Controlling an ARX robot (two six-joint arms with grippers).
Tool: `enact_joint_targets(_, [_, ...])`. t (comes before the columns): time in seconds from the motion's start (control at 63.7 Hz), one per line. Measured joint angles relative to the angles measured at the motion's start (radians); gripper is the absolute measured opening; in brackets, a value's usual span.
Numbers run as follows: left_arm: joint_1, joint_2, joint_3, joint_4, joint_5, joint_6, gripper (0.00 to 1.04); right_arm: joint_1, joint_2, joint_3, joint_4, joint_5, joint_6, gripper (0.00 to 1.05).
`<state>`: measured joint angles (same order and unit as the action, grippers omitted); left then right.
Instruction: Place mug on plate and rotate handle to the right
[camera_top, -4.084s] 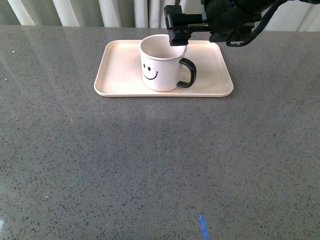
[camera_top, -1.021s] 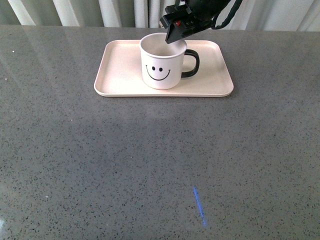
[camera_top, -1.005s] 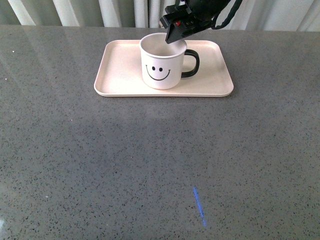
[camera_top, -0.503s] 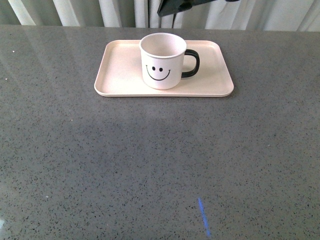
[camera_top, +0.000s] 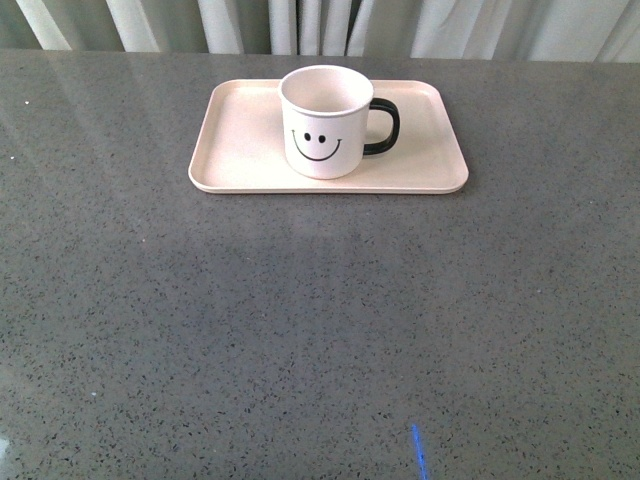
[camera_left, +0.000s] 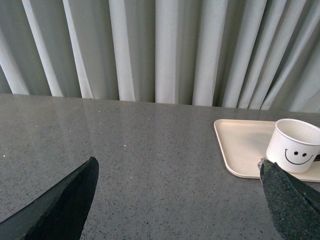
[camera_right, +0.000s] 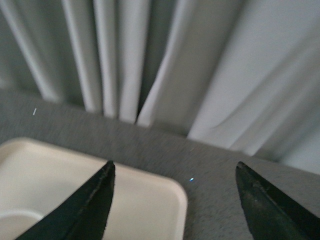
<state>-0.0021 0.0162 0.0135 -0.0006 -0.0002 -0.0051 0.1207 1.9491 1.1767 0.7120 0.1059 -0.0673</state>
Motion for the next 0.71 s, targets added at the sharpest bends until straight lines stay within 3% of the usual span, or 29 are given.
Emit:
enact_joint_targets(0.126, [0.0,0.0,0.0,0.0,0.0,0.0,0.96,-0.02,-0.153,-0.252,0.204,-0.008,0.039,0.36])
enact_joint_targets(0.33, [0.0,0.0,0.0,0.0,0.0,0.0,0.96,-0.045,-0.3,-0.544,0.298,-0.03,0.052,0.01])
enact_joint_targets(0.707, [0.0,0.0,0.0,0.0,0.0,0.0,0.96,-0.108,-0.566,-0.862,0.344,-0.103,0.057,0.02])
